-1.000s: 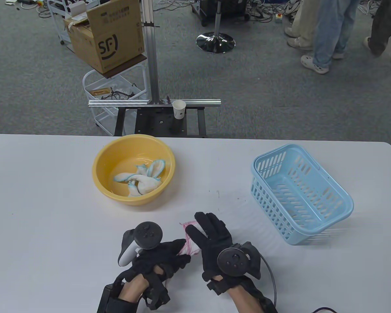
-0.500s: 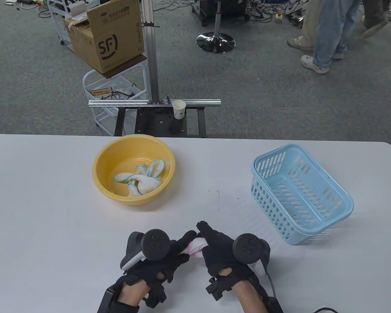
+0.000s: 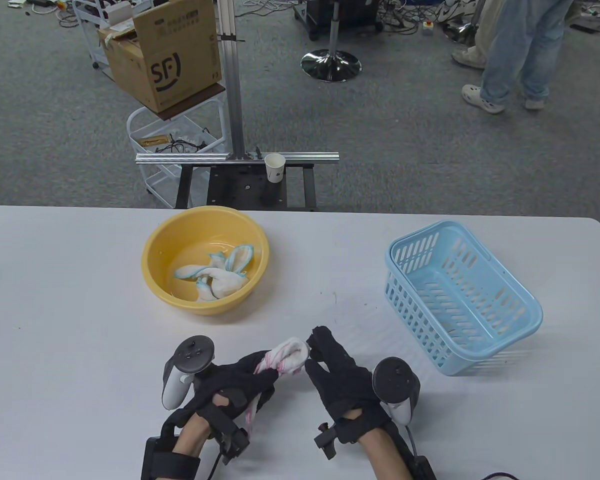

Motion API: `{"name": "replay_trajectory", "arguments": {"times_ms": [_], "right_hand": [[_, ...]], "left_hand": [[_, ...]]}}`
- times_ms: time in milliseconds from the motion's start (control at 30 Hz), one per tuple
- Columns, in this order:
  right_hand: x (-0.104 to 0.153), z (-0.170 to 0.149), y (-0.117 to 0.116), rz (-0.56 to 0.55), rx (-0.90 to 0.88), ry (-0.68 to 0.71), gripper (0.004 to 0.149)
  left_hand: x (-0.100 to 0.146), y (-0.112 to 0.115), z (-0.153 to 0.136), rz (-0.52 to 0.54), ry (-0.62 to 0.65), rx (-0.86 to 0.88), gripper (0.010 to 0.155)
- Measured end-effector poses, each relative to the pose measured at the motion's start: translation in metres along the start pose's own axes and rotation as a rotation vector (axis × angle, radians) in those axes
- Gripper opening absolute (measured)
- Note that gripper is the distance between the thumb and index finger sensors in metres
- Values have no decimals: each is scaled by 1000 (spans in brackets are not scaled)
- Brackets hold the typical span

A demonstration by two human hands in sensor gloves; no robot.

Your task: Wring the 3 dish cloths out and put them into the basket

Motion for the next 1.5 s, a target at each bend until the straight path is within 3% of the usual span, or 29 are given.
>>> {"name": "replay_trajectory", "arguments": {"times_ms": [133,267,533,667,800,1100,1300,1500], "right_hand": [[1,6,-4,5,260,50,69],[2,16,-14,44,546,139,74],[5,34,-23,20,817,310,85],[4,35,-31,41,967,369,93],[10,54,-32,-46,1016,508,92],[16,67,-39,-54,1086,605,92],[16,67,-42,-37,1067,621,70],[12,64,-42,-8,1036,580,59]], "left_hand": [[1,-1,-4,4,-4,197,59],[-1,8,-2,-76,17,382,59],[1,24,1,-207,38,686,58],[2,37,1,-317,-10,747,58],[2,46,2,-419,-57,657,57],[2,66,0,-593,-138,381,58],[2,57,3,-530,-148,200,58],[5,47,18,-341,-105,-153,60]]}}
Point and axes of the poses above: the tracker on the back of each hand, its own z axis roughly to the thumb side, its own x axis roughly from the fingertips to the wrist, y = z × x, the point moved 2 cm from there along -x, roughly from the wrist to the fingertips, and after that the axes turned 5 degrees about z, right-handed, at the moved point
